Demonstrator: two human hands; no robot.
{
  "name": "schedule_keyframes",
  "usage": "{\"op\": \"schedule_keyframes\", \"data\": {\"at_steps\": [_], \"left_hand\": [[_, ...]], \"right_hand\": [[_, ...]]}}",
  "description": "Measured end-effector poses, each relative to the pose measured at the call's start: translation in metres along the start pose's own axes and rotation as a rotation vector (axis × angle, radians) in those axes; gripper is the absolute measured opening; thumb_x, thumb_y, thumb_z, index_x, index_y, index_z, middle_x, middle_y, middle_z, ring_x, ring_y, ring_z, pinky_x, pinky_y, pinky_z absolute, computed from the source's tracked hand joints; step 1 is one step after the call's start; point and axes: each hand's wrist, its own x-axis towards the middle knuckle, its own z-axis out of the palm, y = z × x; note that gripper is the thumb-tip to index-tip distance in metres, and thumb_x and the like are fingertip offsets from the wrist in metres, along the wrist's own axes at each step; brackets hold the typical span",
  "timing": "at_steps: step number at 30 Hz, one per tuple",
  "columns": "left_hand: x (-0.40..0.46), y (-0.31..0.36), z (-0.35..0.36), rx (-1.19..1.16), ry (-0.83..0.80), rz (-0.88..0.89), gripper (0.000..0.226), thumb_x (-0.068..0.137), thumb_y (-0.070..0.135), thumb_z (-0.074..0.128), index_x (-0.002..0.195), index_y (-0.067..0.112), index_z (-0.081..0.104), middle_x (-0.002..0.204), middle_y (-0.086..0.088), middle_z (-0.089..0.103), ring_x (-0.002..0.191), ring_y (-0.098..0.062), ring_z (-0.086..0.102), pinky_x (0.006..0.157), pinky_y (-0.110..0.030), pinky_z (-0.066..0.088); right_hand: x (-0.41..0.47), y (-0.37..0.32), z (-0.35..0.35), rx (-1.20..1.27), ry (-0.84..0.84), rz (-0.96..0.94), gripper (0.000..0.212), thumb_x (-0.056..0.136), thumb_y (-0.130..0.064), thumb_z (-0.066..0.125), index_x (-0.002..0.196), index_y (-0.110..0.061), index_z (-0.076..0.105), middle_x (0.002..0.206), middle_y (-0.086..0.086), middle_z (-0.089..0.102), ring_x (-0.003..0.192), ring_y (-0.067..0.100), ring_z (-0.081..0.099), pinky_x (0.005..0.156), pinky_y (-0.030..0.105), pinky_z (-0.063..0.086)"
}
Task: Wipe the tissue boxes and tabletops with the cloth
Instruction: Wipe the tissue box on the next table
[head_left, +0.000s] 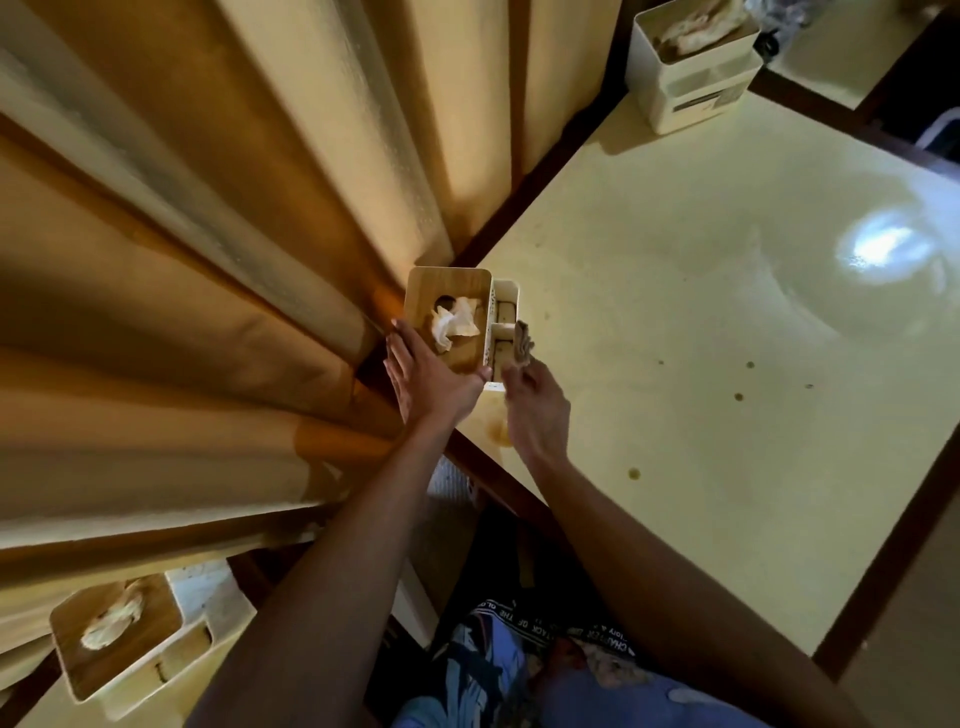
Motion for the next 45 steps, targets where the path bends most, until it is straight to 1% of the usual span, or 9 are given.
{"op": "schedule_keyframes", "data": {"at_steps": [4, 8, 15, 21, 27, 31, 35, 39, 45], "left_hand": [[-0.001, 0.0, -0.003, -0.009, -0.01, 0.007, 0.145, 0.074, 0.056, 0.087, 0.163, 0.013, -0.018, 0.173, -0.014, -0.005, 0.16, -0.036, -0.004, 0.13, -0.046, 0.001], [-0.002, 0.0, -0.003, -0.014, -0.005, 0.035, 0.146, 0.073, 0.055, 0.087, 0.162, 0.01, -0.02, 0.173, -0.014, -0.008, 0.16, -0.031, -0.007, 0.13, -0.044, -0.003], [-0.018, -0.017, -0.005, -0.088, 0.053, 0.122, 0.138, 0.077, 0.059, 0.083, 0.164, 0.013, -0.014, 0.173, -0.006, -0.014, 0.159, -0.025, -0.018, 0.129, -0.044, -0.007], [-0.073, -0.062, -0.021, -0.545, -0.06, 0.136, 0.082, 0.092, 0.058, 0.067, 0.16, 0.032, 0.03, 0.167, 0.002, 0.027, 0.151, -0.017, 0.026, 0.123, -0.045, 0.029], [-0.09, -0.087, -0.032, -0.765, -0.358, 0.062, 0.071, 0.076, 0.054, 0.083, 0.137, 0.028, 0.057, 0.13, 0.004, 0.069, 0.122, -0.014, 0.064, 0.102, -0.04, 0.054], [-0.087, -0.084, -0.033, -0.887, -0.184, -0.081, 0.037, 0.089, 0.036, 0.079, 0.12, 0.027, 0.06, 0.116, 0.0, 0.074, 0.102, -0.013, 0.072, 0.084, -0.023, 0.059], [-0.082, -0.087, -0.03, -1.052, -0.165, -0.271, 0.028, 0.096, 0.016, 0.073, 0.121, 0.021, 0.064, 0.098, 0.004, 0.074, 0.08, -0.005, 0.071, 0.064, -0.015, 0.054], [-0.07, -0.09, -0.013, -1.08, 0.036, -0.437, 0.031, 0.09, 0.021, 0.077, 0.118, 0.026, 0.064, 0.106, -0.001, 0.075, 0.096, -0.019, 0.072, 0.093, -0.042, 0.058], [-0.061, -0.052, 0.01, -1.201, 0.216, -0.479, 0.046, 0.097, 0.023, 0.066, 0.14, 0.016, 0.051, 0.128, -0.011, 0.065, 0.11, -0.025, 0.065, 0.094, -0.039, 0.054]], "right_hand": [[0.022, -0.001, 0.0, -0.058, 0.069, 0.075, 0.048, 0.081, -0.061, 0.059, 0.111, -0.026, 0.072, 0.089, 0.001, 0.08, 0.08, 0.024, 0.076, 0.084, 0.046, 0.062], [0.017, -0.008, -0.01, -0.101, 0.067, 0.11, 0.03, 0.095, -0.045, 0.059, 0.102, -0.018, 0.07, 0.084, 0.005, 0.076, 0.078, 0.025, 0.072, 0.084, 0.042, 0.06], [-0.016, 0.016, -0.016, 0.038, -0.233, 0.184, 0.016, 0.092, -0.022, 0.066, 0.103, -0.012, 0.072, 0.102, 0.008, 0.077, 0.087, 0.023, 0.078, 0.081, 0.047, 0.066], [-0.014, -0.011, -0.032, -0.149, -0.498, -0.061, 0.021, 0.067, -0.026, 0.061, 0.083, -0.022, 0.075, 0.071, -0.002, 0.073, 0.068, 0.017, 0.065, 0.064, 0.032, 0.052], [-0.008, -0.052, -0.007, -0.205, -0.783, -0.14, 0.033, 0.073, -0.033, 0.068, 0.101, -0.019, 0.08, 0.104, 0.006, 0.079, 0.103, 0.027, 0.074, 0.087, 0.048, 0.062], [-0.002, -0.062, 0.012, -0.439, -0.773, -0.346, 0.031, 0.08, -0.032, 0.062, 0.106, -0.022, 0.076, 0.102, 0.004, 0.078, 0.1, 0.026, 0.074, 0.09, 0.057, 0.061], [0.013, -0.086, 0.015, -0.61, -0.559, -0.635, 0.027, 0.093, -0.024, 0.074, 0.117, -0.012, 0.071, 0.112, 0.004, 0.076, 0.1, 0.015, 0.068, 0.093, 0.033, 0.054], [0.048, -0.102, 0.02, -0.793, -0.321, -0.829, 0.075, 0.074, -0.052, 0.075, 0.135, -0.011, 0.057, 0.128, 0.013, 0.065, 0.123, 0.036, 0.058, 0.1, 0.04, 0.043], [0.077, -0.113, 0.033, -1.246, -0.471, -0.552, 0.137, 0.071, -0.055, 0.089, 0.166, -0.031, -0.007, 0.174, 0.016, -0.006, 0.16, 0.042, -0.007, 0.127, 0.063, 0.008]]}}
